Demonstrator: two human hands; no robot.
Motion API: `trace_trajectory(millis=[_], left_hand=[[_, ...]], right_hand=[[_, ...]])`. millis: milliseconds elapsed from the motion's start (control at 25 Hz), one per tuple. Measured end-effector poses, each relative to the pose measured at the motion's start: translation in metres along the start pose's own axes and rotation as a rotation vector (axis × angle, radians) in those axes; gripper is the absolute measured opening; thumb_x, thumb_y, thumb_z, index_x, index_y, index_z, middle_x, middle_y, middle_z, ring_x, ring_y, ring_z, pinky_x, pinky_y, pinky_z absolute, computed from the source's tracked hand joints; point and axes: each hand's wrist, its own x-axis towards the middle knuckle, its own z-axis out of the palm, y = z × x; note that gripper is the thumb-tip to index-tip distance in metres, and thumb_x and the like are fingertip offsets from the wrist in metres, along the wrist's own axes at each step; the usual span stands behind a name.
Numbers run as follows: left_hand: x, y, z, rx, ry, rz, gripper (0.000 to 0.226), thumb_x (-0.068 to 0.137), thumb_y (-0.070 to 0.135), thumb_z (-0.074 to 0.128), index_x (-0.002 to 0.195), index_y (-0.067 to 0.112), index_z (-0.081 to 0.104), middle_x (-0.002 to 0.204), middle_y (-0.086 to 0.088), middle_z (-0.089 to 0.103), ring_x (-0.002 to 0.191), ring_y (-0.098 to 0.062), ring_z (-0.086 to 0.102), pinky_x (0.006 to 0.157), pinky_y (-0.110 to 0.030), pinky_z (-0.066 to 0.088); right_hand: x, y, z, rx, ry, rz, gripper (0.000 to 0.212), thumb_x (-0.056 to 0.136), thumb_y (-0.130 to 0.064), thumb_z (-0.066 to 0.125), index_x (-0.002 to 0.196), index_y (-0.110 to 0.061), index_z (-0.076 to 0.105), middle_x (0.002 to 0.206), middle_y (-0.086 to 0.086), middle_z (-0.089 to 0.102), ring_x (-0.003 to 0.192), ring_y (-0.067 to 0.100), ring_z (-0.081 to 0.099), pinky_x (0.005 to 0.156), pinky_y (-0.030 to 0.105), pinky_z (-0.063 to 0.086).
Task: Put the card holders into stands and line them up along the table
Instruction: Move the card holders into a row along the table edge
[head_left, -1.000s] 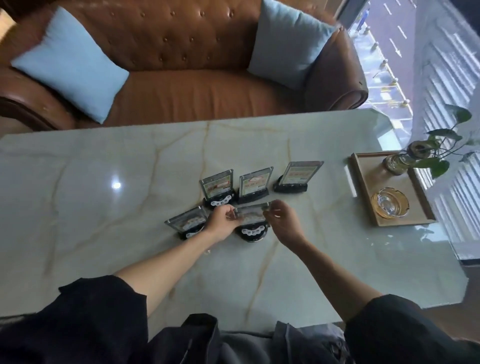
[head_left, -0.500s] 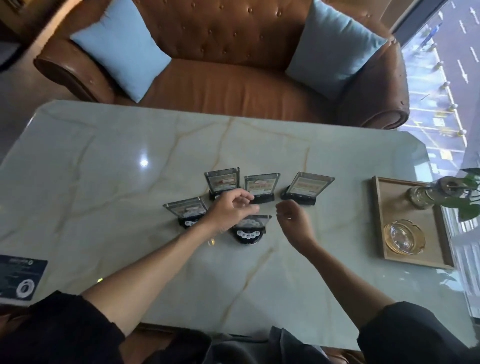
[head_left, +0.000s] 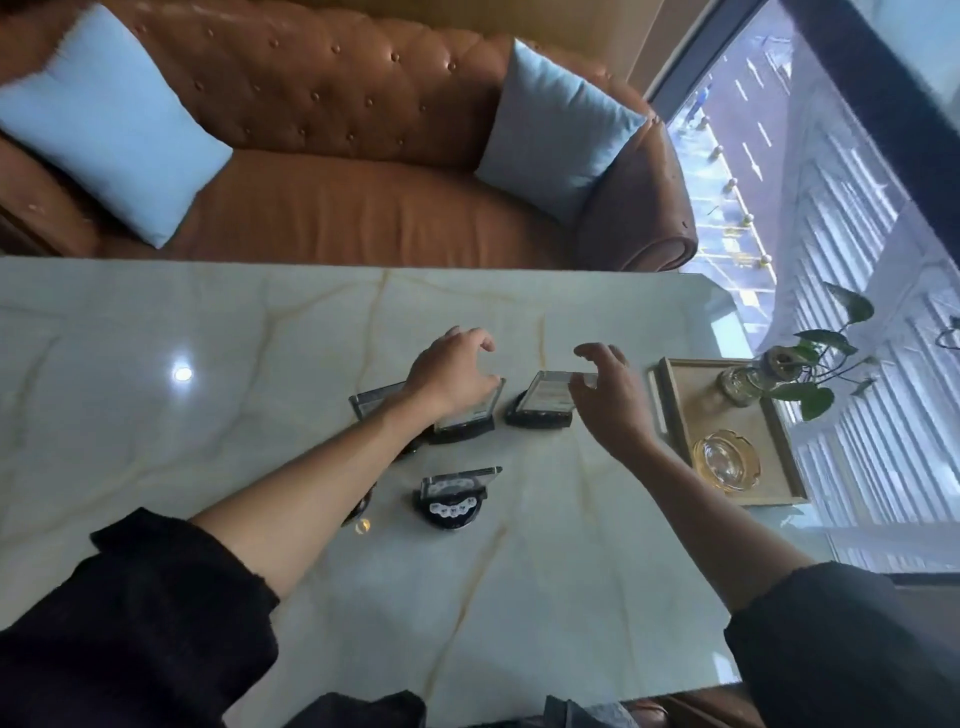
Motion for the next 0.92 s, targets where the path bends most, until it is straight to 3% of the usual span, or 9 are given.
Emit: trace_trajectory(millis=[120,200,280,360,520,720,920], left_hand=[[0.009,-0.012,0.010,0.099,-0.137,-0.032,0.046,0.086,0.025,0.068,0.131,0.019,0.059,0.134,-0.005,0.060,0.120,-0.025,0.059,0.096,-0.039,0.050],[0.007,-0.017,0.019,0.144,-0.185,-0.039,0.041,0.087,0.023,0.065,0.128,0.020,0.063,0.129,-0.005,0.065,0.114,-0.026,0.062,0.089,-0.037,0.053],[0.004,-0.021,0.026,0.175,-0.182,-0.041,0.031,0.085,0.019,0.062,0.116,0.023,0.068,0.113,-0.005,0.070,0.100,-0.029,0.066,0.076,-0.034,0.052],[0.004,-0.023,0.032,0.187,-0.149,-0.054,0.024,0.083,0.014,0.058,0.102,0.024,0.070,0.101,-0.006,0.072,0.093,-0.033,0.067,0.073,-0.037,0.053],[0.005,-0.011,0.039,0.216,-0.085,-0.089,0.015,0.089,0.017,0.059,0.097,0.024,0.071,0.093,-0.004,0.071,0.085,-0.031,0.065,0.067,-0.034,0.047],[0.011,0.021,0.046,0.197,-0.026,-0.179,0.008,0.091,0.022,0.064,0.090,0.024,0.072,0.086,0.000,0.070,0.080,-0.026,0.066,0.064,-0.032,0.048],[0.007,0.061,0.059,0.106,0.008,-0.298,0.007,0.089,0.021,0.069,0.093,0.024,0.074,0.090,0.002,0.073,0.086,-0.023,0.067,0.080,-0.040,0.057]], right_hand=[[0.006,0.008,0.005,-0.193,-0.176,-0.033,0.055,0.088,-0.010,0.058,0.142,-0.016,0.048,0.142,0.005,0.051,0.129,0.026,0.046,0.106,0.041,0.040],[0.009,0.014,0.010,-0.272,-0.267,-0.026,0.058,0.087,-0.010,0.056,0.143,-0.018,0.047,0.145,0.003,0.050,0.133,0.025,0.041,0.107,0.043,0.036],[0.013,0.019,0.014,-0.336,-0.281,-0.034,0.051,0.086,-0.010,0.054,0.136,-0.020,0.053,0.137,0.004,0.057,0.128,0.026,0.045,0.102,0.041,0.035],[0.019,0.021,0.015,-0.360,-0.254,-0.057,0.041,0.087,-0.011,0.052,0.126,-0.021,0.060,0.124,0.004,0.063,0.117,0.028,0.053,0.095,0.039,0.036],[0.033,0.033,0.006,-0.331,-0.274,-0.100,0.025,0.092,-0.015,0.052,0.109,-0.023,0.067,0.107,0.003,0.069,0.095,0.030,0.062,0.073,0.035,0.046],[0.062,0.069,-0.025,-0.122,-0.341,-0.075,0.019,0.095,-0.024,0.053,0.104,-0.024,0.069,0.094,0.007,0.071,0.077,0.027,0.062,0.057,0.030,0.044],[0.086,0.105,-0.059,0.071,-0.449,-0.031,0.023,0.095,-0.028,0.054,0.106,-0.021,0.072,0.093,0.007,0.073,0.073,0.024,0.065,0.061,0.036,0.054]])
